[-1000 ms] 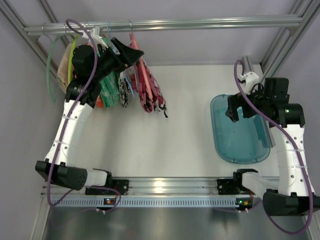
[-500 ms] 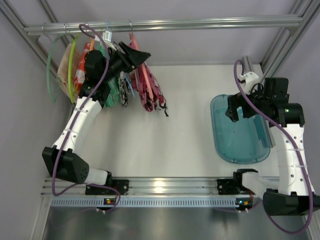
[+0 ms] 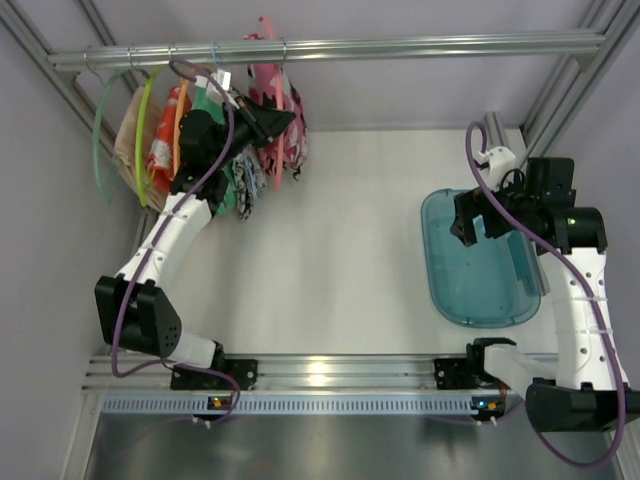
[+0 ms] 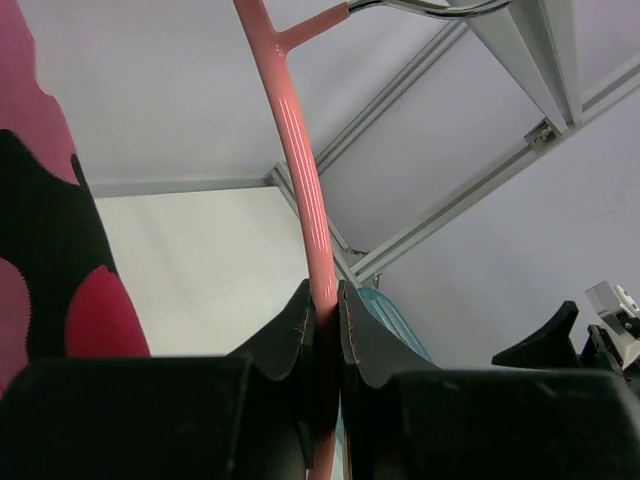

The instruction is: Remove the trousers from the hanger

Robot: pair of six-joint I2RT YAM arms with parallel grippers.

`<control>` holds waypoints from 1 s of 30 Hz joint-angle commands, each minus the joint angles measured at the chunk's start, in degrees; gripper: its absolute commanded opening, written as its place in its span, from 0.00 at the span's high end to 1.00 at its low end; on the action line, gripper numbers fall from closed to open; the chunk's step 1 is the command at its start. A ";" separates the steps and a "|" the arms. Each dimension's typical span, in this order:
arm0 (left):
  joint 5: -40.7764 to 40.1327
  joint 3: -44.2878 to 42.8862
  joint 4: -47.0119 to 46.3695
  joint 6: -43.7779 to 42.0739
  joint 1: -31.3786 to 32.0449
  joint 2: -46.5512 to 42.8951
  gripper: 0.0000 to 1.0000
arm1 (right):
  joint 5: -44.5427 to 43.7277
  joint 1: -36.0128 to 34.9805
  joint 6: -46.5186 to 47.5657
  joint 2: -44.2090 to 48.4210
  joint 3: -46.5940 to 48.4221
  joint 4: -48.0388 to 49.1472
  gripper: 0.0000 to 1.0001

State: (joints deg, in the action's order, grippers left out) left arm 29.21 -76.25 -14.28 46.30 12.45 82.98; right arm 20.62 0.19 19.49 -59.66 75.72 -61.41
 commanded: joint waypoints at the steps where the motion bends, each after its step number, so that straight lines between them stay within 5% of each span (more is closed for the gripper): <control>1: 4.97 0.22 -14.52 -7.80 0.74 -1.24 1.00 | -0.23 0.78 0.73 0.51 -0.22 1.82 0.01; 16: 9.63 2.33 -33.08 -5.53 0.74 0.61 1.00 | -1.29 0.78 1.52 0.42 -1.54 1.90 0.01; 30: 12.45 -0.21 -36.52 -9.21 1.53 -1.15 1.00 | -1.11 0.78 1.26 -0.37 -0.84 1.82 0.01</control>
State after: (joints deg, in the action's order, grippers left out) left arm 34.24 -72.51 -30.81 44.77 12.56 86.11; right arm 19.33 0.19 20.43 -59.81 74.17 -61.34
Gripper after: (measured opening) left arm 0.147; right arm 0.993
